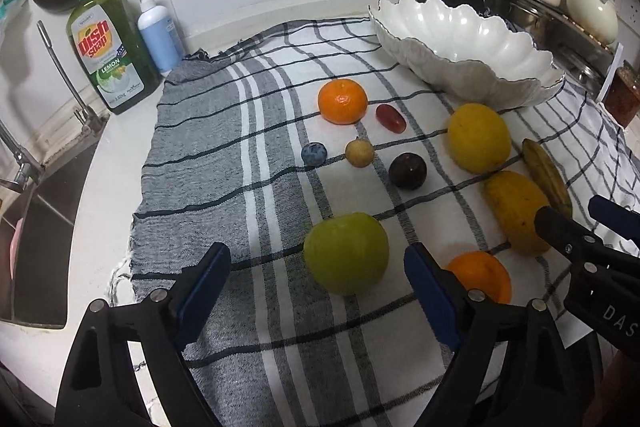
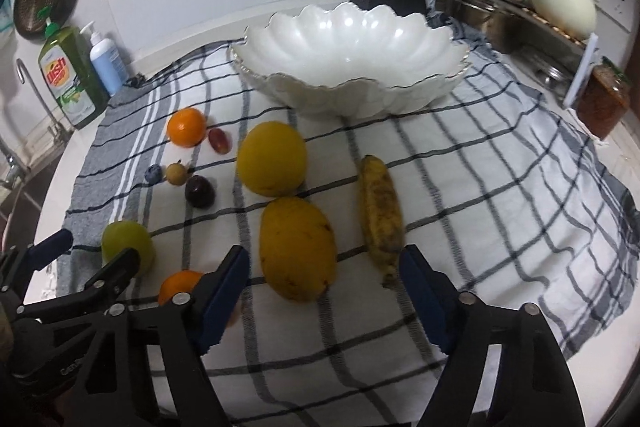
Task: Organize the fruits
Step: 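Grasp the green apple with the left tool while the right tool grasps the mango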
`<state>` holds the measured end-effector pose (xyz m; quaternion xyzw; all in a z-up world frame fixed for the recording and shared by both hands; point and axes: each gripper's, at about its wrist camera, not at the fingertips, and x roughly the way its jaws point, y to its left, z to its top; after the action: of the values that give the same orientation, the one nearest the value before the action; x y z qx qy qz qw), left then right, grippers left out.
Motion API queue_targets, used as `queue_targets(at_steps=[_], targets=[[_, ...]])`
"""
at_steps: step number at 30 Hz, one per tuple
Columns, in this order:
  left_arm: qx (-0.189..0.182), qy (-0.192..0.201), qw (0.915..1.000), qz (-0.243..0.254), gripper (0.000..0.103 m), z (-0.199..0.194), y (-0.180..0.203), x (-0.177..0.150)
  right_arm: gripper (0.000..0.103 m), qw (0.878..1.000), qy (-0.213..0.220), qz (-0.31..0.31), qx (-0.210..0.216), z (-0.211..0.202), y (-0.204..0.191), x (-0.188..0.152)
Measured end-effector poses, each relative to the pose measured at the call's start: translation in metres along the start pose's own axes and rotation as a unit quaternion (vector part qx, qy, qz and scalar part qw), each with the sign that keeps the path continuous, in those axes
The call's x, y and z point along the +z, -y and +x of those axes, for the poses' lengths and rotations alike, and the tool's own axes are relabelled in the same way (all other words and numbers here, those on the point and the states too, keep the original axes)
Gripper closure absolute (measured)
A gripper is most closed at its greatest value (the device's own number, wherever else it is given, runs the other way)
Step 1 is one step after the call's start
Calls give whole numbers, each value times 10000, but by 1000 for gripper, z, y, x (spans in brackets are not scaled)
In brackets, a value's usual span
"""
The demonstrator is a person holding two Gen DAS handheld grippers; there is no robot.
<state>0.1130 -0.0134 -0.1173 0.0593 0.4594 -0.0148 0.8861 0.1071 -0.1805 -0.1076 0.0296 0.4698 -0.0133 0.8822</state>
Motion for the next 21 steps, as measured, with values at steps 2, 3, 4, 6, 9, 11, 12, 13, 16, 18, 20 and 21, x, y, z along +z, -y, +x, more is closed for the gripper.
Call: queue_targets(at_steps=[2,3,4,6,9,11,12,13,16,18,20,21], targets=[[-58,-73,10000,-23,19,5,-1,0,26,10000,-27,-29,21,4,-3,1],[-78,-111,9999,-30,22,7,-1,0,26,10000,-50,-36,37,7,-4,2],[-112,-155,9998,-34,24,10,-1,1,26,10000,-73,-43,44,9,-4,3],[-160,-203,9997,-34,25,14,0,1,26,9999,-134,-49,55,14,-5,4],[-196,-236,9995,22,29,18,3,1,27,9997,-242,-34,82,22,-6,6],[-220,-268,9994,37,32,21,4,1,28,9995,-309,-44,104,27,-7,7],[-221,-280,9994,39,34,22,4,1,31,9994,-335,-74,92,28,-9,7],[-234,-299,9993,38,35,24,5,1,32,9993,-349,-112,75,30,-10,8],[-312,-371,9988,43,43,28,6,1,39,9989,-415,-176,112,34,-13,8],[-371,-420,9984,42,50,30,7,0,47,9983,-511,-198,173,38,-16,8],[-410,-447,9982,41,53,31,7,0,47,9977,-617,-233,154,43,-18,6],[-441,-456,9980,41,54,32,7,-1,48,9974,-674,-226,152,46,-18,5]])
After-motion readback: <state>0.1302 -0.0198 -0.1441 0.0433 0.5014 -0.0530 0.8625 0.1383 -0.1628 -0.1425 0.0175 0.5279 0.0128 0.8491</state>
